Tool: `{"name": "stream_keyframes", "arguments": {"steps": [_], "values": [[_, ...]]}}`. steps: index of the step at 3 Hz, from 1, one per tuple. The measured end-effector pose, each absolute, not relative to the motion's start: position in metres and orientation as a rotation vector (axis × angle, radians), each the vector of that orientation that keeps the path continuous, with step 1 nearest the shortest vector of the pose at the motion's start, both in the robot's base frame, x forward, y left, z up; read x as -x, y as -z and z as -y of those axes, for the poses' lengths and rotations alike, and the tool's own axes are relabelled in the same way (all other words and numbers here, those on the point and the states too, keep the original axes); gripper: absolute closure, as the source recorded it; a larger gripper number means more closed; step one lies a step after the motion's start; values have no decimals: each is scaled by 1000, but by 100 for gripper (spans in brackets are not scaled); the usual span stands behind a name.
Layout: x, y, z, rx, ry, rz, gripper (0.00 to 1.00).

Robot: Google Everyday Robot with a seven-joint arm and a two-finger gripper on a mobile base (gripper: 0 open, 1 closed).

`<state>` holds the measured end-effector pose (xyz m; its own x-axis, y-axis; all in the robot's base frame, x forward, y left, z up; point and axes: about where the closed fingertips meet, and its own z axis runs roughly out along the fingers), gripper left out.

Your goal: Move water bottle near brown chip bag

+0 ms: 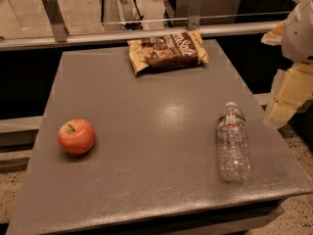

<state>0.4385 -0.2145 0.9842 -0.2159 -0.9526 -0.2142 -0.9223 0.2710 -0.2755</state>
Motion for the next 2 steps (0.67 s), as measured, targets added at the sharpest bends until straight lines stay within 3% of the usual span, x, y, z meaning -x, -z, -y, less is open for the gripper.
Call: {"name": "stream_keyframes", "arguments": {"steps": [2], "values": [[-431, -973, 196, 1622, 96, -2270, 0]]}}
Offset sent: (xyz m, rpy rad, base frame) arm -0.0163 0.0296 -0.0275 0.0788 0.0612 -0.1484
